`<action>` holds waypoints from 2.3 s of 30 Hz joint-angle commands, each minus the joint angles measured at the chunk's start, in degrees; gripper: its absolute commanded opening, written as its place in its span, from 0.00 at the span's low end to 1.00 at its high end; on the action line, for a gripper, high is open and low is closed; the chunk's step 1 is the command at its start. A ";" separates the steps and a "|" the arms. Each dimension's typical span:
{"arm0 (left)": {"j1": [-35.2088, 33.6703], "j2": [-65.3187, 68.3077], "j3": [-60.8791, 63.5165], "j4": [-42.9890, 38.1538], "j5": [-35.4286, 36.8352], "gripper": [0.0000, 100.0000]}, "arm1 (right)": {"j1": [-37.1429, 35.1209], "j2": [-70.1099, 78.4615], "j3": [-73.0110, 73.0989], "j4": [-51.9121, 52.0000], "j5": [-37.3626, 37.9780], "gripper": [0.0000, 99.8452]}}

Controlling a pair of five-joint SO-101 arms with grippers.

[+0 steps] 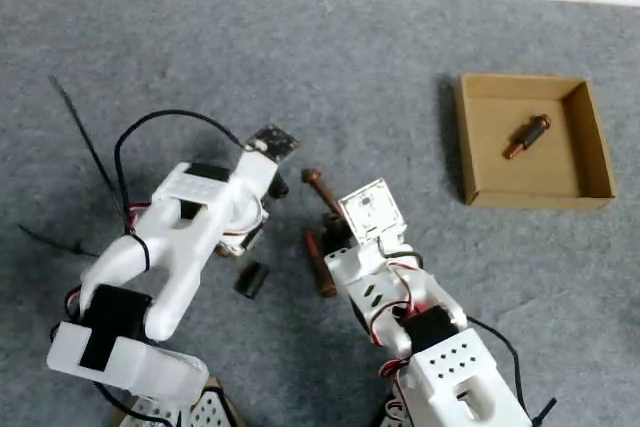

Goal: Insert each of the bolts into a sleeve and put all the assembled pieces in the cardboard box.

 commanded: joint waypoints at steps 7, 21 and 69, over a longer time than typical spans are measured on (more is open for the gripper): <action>-1.63 0.31 -4.09 0.88 -3.25 0.00 | 0.75 -1.19 -0.48 -0.04 0.62 0.01; -18.95 -5.76 -18.07 29.63 -69.45 0.00 | 0.66 -1.19 -0.48 -0.04 0.62 0.01; -23.34 -5.76 -2.51 13.27 56.88 0.25 | 0.57 -0.92 -0.40 -0.04 0.62 0.01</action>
